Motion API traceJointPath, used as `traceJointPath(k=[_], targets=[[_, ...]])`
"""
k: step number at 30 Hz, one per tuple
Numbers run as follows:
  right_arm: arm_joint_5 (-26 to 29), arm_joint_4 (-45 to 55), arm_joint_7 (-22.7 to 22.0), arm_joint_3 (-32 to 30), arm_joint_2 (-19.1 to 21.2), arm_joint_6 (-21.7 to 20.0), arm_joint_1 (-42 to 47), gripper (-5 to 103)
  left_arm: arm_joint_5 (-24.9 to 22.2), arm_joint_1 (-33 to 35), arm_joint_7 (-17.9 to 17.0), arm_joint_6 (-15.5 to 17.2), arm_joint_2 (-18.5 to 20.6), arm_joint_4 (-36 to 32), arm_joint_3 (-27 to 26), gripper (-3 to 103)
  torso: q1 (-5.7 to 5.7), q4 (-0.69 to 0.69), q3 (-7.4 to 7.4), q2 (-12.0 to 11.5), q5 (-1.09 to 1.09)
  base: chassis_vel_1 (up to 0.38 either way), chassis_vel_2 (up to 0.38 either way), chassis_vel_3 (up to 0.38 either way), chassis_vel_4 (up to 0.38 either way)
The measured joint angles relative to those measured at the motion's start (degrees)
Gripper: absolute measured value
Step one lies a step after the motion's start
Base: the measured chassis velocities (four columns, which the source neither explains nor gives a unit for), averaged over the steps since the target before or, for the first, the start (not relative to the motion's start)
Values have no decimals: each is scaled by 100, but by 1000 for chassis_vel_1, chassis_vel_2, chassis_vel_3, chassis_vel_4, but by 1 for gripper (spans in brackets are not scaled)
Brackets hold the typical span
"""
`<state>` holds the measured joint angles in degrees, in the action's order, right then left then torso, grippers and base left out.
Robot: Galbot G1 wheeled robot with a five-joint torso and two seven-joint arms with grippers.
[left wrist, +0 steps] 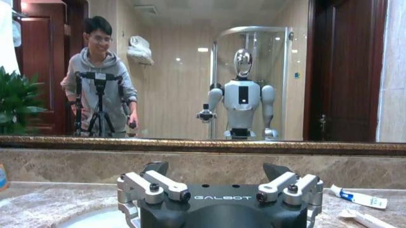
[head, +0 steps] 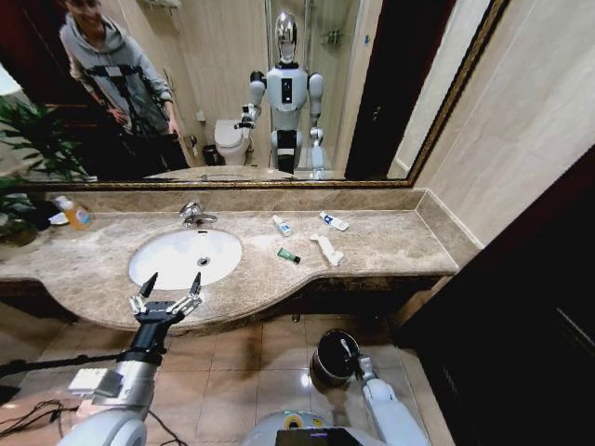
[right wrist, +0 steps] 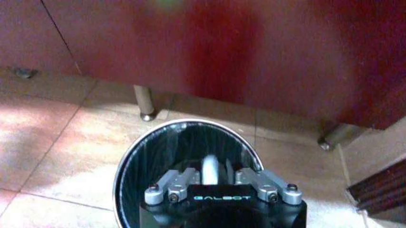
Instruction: Pick up the trash from the sink and place it in the trash bin.
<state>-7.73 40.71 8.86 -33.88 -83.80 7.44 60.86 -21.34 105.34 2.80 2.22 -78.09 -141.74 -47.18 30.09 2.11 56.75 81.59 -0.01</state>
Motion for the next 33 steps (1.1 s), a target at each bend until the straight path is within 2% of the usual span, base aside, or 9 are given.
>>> traceJointPath(k=[9,11,12,17,19,21,25,29,33], targets=[[203,625,-322,-116,-104,-134,354,59,0,0,0,0,0,0,0,100,0,1,0,0,2,0,0,0,0],[271,809,-325,-126,-119,-238,434,59,0,0,0,0,0,0,0,100,0,1,0,0,2,0,0,0,0],[425,1441,-330,-147,-148,-553,727,70,0,0,0,0,0,0,0,100,0,1,0,0,3,0,0,0,0],[527,3676,-461,-220,-81,-1108,1698,86,0,0,-1,0,0,0,-1,100,-2,0,-1,1,2,0,0,0,0],[539,3870,-474,-229,-71,-1151,1781,86,0,0,0,0,0,0,0,100,-2,-1,-1,1,3,0,0,0,0],[590,5108,-562,-368,-23,-1330,2340,99,0,0,0,0,0,0,0,100,-1,0,-1,1,-1,0,0,0,0],[706,5956,-646,-511,-92,-1371,2779,100,0,0,1,0,0,0,0,100,-1,0,-1,1,1,0,0,0,0],[1299,7325,-758,-1091,-705,-1464,3538,100,0,0,0,0,0,0,0,100,-2,-2,-1,1,1,0,0,0,0],[1390,8290,-870,-1204,-832,-1180,4057,100,0,0,0,0,0,0,0,100,-2,-2,-1,1,1,0,0,0,0]])
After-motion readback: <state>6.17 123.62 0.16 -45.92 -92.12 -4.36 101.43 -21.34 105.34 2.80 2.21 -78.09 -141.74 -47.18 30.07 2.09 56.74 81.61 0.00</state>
